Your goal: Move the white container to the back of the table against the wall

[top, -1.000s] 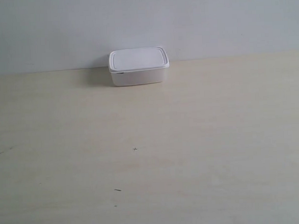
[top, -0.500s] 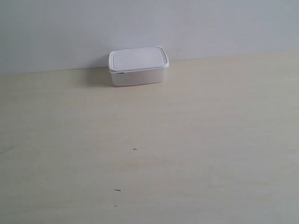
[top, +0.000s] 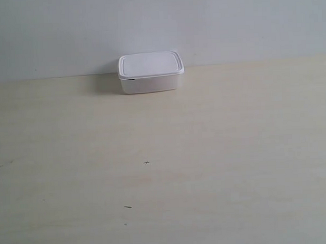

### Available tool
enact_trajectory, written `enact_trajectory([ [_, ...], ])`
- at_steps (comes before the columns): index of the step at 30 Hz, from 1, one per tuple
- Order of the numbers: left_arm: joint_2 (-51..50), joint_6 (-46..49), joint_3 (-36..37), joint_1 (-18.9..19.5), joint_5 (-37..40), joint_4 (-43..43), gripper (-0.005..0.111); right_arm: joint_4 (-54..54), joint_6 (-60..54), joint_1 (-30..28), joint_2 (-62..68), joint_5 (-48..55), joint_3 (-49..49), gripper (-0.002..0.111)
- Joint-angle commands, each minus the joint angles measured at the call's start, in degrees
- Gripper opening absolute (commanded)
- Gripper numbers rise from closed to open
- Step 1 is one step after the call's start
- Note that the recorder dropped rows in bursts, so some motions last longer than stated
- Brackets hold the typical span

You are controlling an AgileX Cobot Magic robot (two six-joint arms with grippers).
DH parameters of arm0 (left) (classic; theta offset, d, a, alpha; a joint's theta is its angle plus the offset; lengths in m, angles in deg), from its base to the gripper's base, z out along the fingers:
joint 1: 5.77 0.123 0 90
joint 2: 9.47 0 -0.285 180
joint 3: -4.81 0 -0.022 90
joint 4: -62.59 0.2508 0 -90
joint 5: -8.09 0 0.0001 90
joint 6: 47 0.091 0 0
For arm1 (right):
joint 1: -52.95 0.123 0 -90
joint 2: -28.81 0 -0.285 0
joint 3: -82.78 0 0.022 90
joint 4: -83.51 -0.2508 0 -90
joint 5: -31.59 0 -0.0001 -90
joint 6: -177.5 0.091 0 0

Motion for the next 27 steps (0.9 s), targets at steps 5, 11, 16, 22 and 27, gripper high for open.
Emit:
enact_trajectory([
  [5, -1.4, -0.2, -0.2, 10.3, 24.9, -12.4, 0.0, 6.7, -0.2, -9.4, -4.7, 0.2, 3.2, 0.0],
  [11, -1.3, -0.2, 1.9, 10.3, 26.5, -12.4, 0.0, 9.8, -0.2, -9.4, -4.9, 0.3, 3.2, 0.0],
  [16, -1.3, -0.2, 2.1, 10.3, 25.0, -12.5, 0.0, 9.8, -0.2, -9.4, -7.3, 0.3, 3.2, 0.0],
  [22, -0.9, -1.5, 2.1, 10.3, 20.7, -12.5, 0.0, 9.8, -0.2, -9.4, -10.3, 0.3, 3.2, 0.0],
  [27, 5.6, -11.8, 2.4, 13.9, 17.3, -12.9, 0.0, 9.8, -0.2, -9.4, -11.7, 0.3, 3.2, 0.0],
])
